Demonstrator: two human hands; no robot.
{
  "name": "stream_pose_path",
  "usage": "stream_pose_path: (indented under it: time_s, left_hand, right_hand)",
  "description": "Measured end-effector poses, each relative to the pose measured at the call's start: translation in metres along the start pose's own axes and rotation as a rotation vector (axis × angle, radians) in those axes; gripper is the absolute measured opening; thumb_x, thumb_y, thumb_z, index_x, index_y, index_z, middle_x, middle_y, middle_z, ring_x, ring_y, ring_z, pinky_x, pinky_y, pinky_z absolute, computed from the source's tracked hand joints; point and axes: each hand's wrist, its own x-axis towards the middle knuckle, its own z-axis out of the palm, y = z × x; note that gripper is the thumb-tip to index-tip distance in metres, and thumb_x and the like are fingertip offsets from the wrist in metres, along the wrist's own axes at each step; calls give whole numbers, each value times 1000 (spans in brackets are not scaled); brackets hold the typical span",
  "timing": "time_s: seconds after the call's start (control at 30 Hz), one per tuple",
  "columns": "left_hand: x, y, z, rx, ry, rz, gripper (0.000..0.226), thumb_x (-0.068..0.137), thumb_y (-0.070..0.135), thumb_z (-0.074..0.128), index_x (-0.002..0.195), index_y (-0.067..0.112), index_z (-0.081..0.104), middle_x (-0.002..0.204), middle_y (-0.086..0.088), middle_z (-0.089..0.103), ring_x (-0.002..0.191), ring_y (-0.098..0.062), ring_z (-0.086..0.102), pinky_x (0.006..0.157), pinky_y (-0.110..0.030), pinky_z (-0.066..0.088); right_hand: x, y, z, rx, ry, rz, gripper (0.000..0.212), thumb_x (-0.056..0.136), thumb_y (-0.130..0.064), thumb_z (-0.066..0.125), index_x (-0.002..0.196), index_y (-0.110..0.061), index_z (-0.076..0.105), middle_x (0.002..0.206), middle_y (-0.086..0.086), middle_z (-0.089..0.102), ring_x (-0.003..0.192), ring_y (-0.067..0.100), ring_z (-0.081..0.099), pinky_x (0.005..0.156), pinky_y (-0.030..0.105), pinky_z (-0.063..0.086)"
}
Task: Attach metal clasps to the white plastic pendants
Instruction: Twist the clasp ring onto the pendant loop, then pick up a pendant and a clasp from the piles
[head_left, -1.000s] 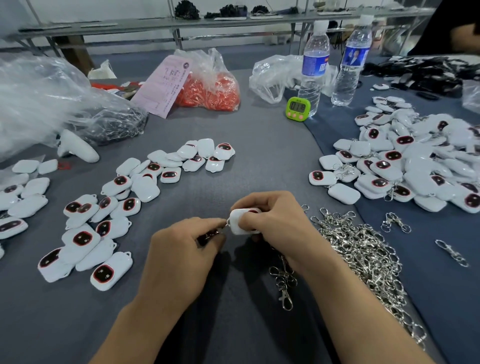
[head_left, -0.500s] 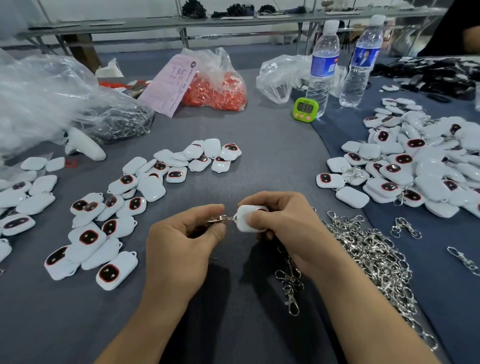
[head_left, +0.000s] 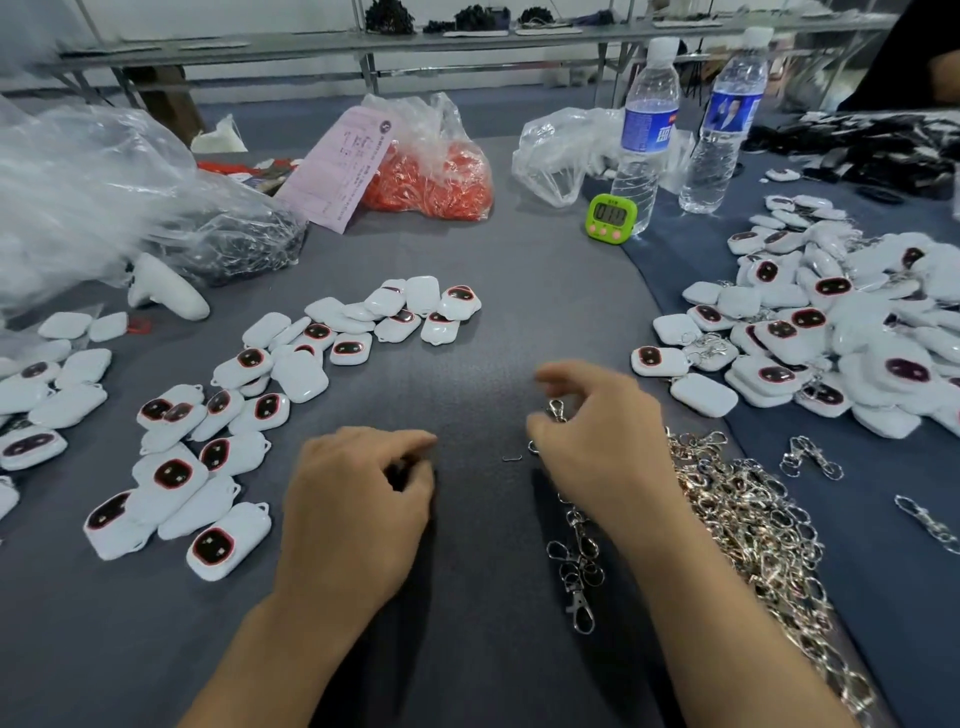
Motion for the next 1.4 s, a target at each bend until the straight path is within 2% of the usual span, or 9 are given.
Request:
stream_pose_path:
  time_s: [0.1,0.3,0.47,0.57,0.77,1.0,1.17,1.3,1.4]
  left_hand:
    - [11,-21,-7,229,104,-85,31,76,17,78,107,21,77,109,-2,74,108,-27,60,97,-44,42]
    - [18,-36,-17,444,-13,-279,55,89,40,56,137,13,56,142,-8,55,131,-29,48,107,-48,35]
    - [13,-28,-14,216,-25,-125,45,86,19,67,131,20,62,114,-5,70,104,-27,57,88,-40,44]
    - [14,-27,-9,141,-43,-76,46,89,16,68,134,23,62,128,3,64,118,-18,51,95,-31,39]
    - [17,-32,-6,167,-63,-34,30,92,23,63,122,23,65,121,6,63,109,-20,54,95,-36,40]
    - [16,-30,-8,176,-39,-131,22,86,42,70,102,28,72,97,8,54,94,-18,51,77,-37,42]
    - [16,-24,-13,-67,-71,-172,27,74,31,83,96,38,68,92,22,59,87,-2,57,70,-23,40]
    - [12,-15,-9,-175,-8,-261,39,74,29,84,92,41,52,83,28,60,79,16,56,63,-9,33]
    - [13,-6,-5,-491,-36,-354,35,79,24,80,100,39,56,85,14,69,70,-2,66,65,-21,48]
  right_hand:
    - [-8,-5,6,-266,-93,-53,27,86,-21,66,111,-28,74,110,-5,68,104,23,59,83,32,43]
    - [-11,-12,4,-190,-211,-115,26,87,-7,62,88,-29,77,84,-12,69,82,15,64,75,27,51]
    - [-16,-12,9,66,-182,-202,32,88,0,65,94,-27,81,81,-16,73,81,0,67,75,9,52]
    - [-18,-14,12,115,-109,-198,30,86,-2,68,95,-27,82,81,-18,73,85,-5,67,74,3,48]
    - [-16,-13,7,-162,-132,-145,13,81,-39,78,91,-31,78,83,-14,66,86,13,62,78,30,51]
    - [-17,-16,8,-96,-188,-141,15,80,-15,71,73,-28,74,72,-13,65,72,6,61,67,21,48]
    - [-13,-13,7,176,-159,-27,22,81,-6,72,68,-25,72,61,-10,68,52,1,58,53,10,42]
    - [-9,-12,9,342,-94,7,24,82,-3,73,70,-23,72,64,-6,69,55,6,59,60,23,48]
    - [-9,-15,9,625,-109,36,27,82,7,70,71,-18,72,61,5,68,53,17,59,56,34,49]
